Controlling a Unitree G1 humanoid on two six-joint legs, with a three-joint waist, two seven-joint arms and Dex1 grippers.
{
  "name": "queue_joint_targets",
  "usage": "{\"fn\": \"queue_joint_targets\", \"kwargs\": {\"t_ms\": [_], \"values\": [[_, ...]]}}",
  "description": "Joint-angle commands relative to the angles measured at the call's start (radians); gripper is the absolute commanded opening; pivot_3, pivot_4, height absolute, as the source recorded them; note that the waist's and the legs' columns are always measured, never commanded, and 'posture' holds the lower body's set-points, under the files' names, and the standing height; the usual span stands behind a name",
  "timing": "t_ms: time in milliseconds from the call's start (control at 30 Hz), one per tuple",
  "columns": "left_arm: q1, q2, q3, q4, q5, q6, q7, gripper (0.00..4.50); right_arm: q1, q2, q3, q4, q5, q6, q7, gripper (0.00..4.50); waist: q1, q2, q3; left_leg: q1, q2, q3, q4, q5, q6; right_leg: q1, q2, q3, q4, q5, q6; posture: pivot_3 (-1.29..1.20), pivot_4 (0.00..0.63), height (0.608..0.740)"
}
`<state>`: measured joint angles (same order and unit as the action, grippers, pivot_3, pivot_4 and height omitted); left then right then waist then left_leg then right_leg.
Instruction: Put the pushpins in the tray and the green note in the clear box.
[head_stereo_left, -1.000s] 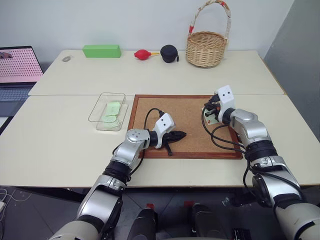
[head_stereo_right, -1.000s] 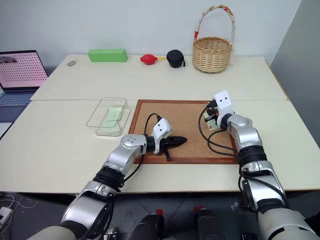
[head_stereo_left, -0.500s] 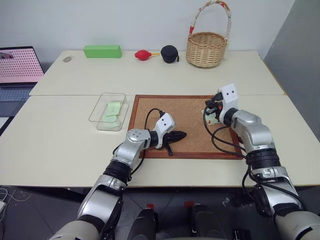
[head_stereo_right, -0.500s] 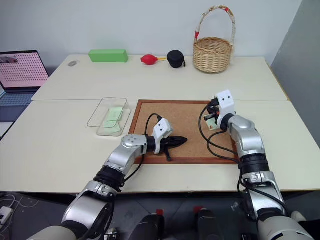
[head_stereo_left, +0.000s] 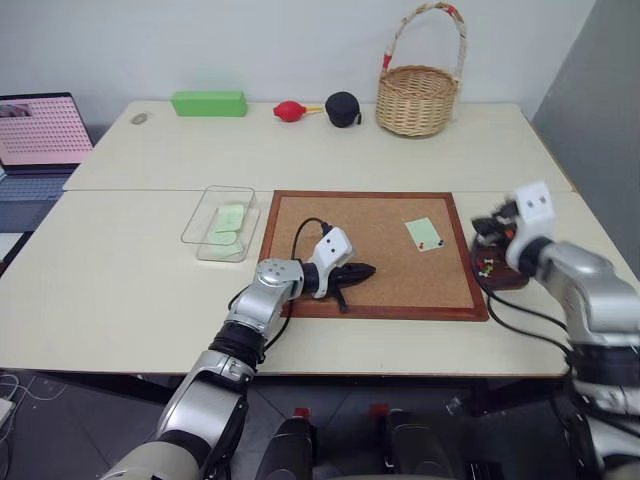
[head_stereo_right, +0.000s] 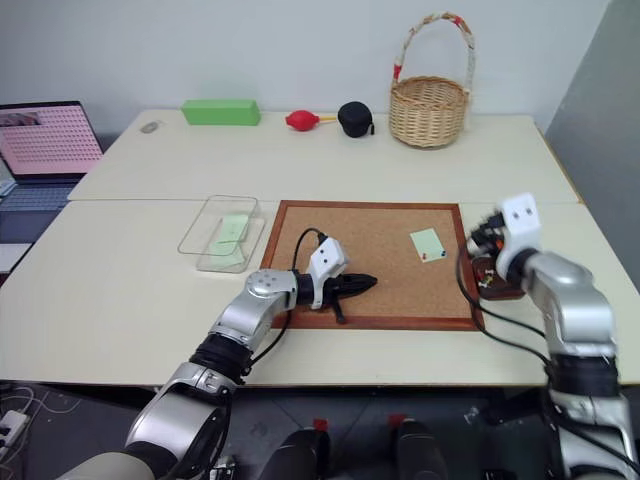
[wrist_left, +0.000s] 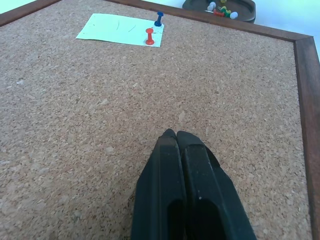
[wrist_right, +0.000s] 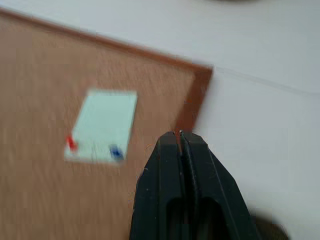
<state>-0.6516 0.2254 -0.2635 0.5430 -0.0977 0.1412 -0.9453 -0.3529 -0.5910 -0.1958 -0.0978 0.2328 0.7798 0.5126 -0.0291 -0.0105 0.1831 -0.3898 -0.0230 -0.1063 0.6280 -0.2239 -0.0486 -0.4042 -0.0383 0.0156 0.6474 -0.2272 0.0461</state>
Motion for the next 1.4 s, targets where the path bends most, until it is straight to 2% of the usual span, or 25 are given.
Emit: {"fn": "queue_joint_targets", "kwargs": {"t_ms": [33,300,367,433,533,567,600,667,900,1167,1400], "values": [[0.032,0.001,-0.039,0.051,0.046,0.02,-0.006,0.0,0.075,-0.054,-0.05,-0.113,0.015,0.044,0.006,0.06,0.0,0.0,0.0,0.0,0.0,0.0,0.0,0.0,0.0,0.0,0.0,0.0,0.0,0.0,0.0,0.0,0.15,0.74],[0.025,-0.006,-0.042,0.064,0.054,0.011,-0.009,0.0,0.129,-0.084,-0.051,-0.133,0.018,0.071,-0.007,0.06,-0.001,0.002,-0.002,0.0,0.0,0.001,0.0,0.0,0.0,0.0,0.0,0.0,-0.001,0.0,0.001,0.0,0.15,0.74],[0.023,-0.007,-0.041,0.067,0.056,0.008,-0.009,0.0,0.122,-0.081,-0.048,-0.116,0.015,0.071,-0.017,0.48,0.0,0.002,-0.002,0.0,0.0,0.0,0.0,0.0,0.0,0.0,0.0,0.0,-0.001,0.0,0.001,0.0,0.15,0.74],[0.024,-0.006,-0.04,0.067,0.057,0.005,-0.009,0.0,0.116,-0.08,-0.049,-0.108,0.017,0.075,-0.022,0.71,0.0,0.002,-0.002,0.0,0.0,0.0,0.0,0.0,0.0,0.0,0.0,0.0,-0.001,0.0,0.001,0.0,0.15,0.74],[0.026,-0.001,-0.035,0.064,0.059,0.003,-0.01,0.0,0.111,-0.085,-0.043,-0.102,0.02,0.075,-0.02,1.47,0.0,0.002,-0.002,0.0,0.0,0.0,0.0,0.0,0.0,0.0,0.0,0.0,-0.001,0.0,0.001,0.0,0.15,0.74],[0.028,0.0,-0.034,0.063,0.06,0.003,-0.01,0.0,0.108,-0.086,-0.041,-0.101,0.022,0.076,-0.019,1.54,0.0,0.002,-0.002,0.0,0.0,0.0,0.0,0.0,0.0,0.0,0.0,0.0,-0.001,0.0,0.001,0.0,0.15,0.74],[0.029,0.001,-0.033,0.063,0.06,0.003,-0.01,0.0,0.106,-0.087,-0.04,-0.1,0.023,0.075,-0.018,1.89,0.0,0.002,-0.002,0.0,0.0,0.0,0.0,0.0,0.0,0.0,0.0,0.0,-0.001,0.0,0.001,0.0,0.15,0.74],[0.029,0.003,-0.032,0.064,0.06,0.002,-0.011,0.0,0.101,-0.087,-0.042,-0.099,0.025,0.074,-0.019,2.19,0.0,0.002,-0.002,0.0,0.0,0.0,0.0,0.0,0.0,0.0,0.0,0.0,-0.001,0.0,0.001,0.0,0.15,0.74],[0.031,0.006,-0.031,0.067,0.061,0.0,-0.013,0.0,0.068,-0.074,-0.094,-0.119,0.07,0.051,-0.007,3.54,0.0,0.002,-0.002,0.0,0.0,0.0,0.0,0.0,0.0,0.0,0.0,0.0,-0.001,0.0,0.001,0.0,0.15,0.74],[0.028,0.009,-0.034,0.065,0.061,-0.003,-0.02,0.0,0.042,0.001,-0.071,-0.132,0.145,-0.052,0.041,3.54,-0.001,0.002,-0.002,0.0,0.0,0.0,0.0,0.0,0.0,0.0,0.0,-0.001,-0.001,0.0,0.001,0.0,0.15,0.74],[0.03,0.017,-0.035,0.056,0.064,-0.002,-0.023,0.0,-0.031,0.147,0.049,0.046,0.04,-0.256,-0.037,3.54,-0.003,0.002,-0.003,0.001,0.001,0.0,0.0,0.0,0.0,0.0,0.001,-0.001,-0.001,0.0,0.001,0.0,0.15,0.74]]}}
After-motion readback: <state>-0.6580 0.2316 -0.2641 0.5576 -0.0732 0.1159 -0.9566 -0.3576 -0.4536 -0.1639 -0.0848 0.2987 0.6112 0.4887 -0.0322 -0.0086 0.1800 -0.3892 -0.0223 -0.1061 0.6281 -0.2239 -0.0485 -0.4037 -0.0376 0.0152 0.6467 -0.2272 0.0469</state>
